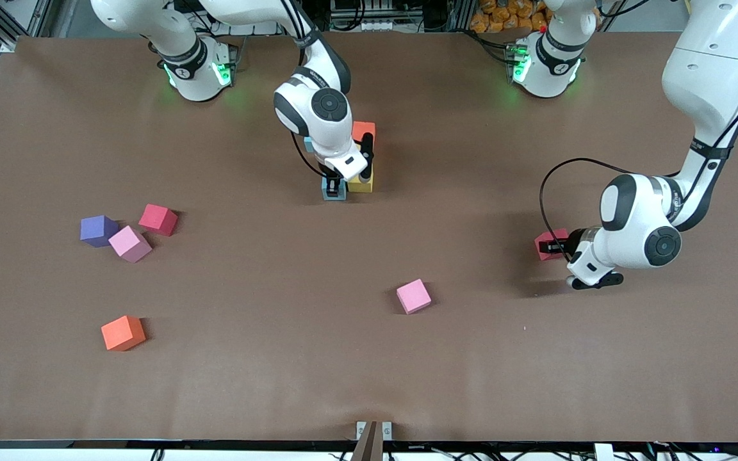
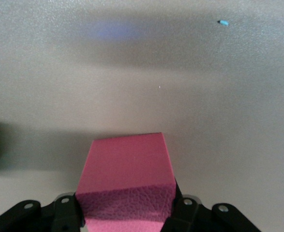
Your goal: Form number 2 with 11 blocks
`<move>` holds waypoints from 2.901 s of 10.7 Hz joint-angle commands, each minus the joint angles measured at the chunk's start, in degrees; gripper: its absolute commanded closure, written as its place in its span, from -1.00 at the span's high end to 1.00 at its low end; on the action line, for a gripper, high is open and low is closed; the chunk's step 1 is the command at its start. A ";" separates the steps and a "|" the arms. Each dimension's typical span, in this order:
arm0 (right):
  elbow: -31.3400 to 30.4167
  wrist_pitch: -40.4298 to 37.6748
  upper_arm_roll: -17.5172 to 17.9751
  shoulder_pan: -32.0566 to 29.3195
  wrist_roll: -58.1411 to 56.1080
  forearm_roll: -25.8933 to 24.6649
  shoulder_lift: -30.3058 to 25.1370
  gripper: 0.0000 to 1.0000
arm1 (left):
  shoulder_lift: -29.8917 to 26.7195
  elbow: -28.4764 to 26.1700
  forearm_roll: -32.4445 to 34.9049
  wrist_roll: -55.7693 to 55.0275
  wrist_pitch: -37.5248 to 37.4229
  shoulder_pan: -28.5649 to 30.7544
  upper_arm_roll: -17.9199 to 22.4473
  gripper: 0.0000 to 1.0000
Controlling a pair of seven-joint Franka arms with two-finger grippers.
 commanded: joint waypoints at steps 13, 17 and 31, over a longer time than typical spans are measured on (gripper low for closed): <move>-2.70 1.11 3.65 -0.82 1.08 5.32 -0.64 -0.24 | 0.43 0.79 0.02 0.27 -0.49 0.07 -0.06 -1.00; -1.82 1.11 3.56 -0.91 1.00 5.32 -0.11 -0.25 | -0.88 1.66 0.11 0.27 -1.88 -0.28 -0.06 -1.00; -1.12 1.81 3.56 -1.88 1.61 5.50 0.86 1.00 | -8.97 12.04 -1.65 -8.69 -21.76 -0.20 -5.60 -1.00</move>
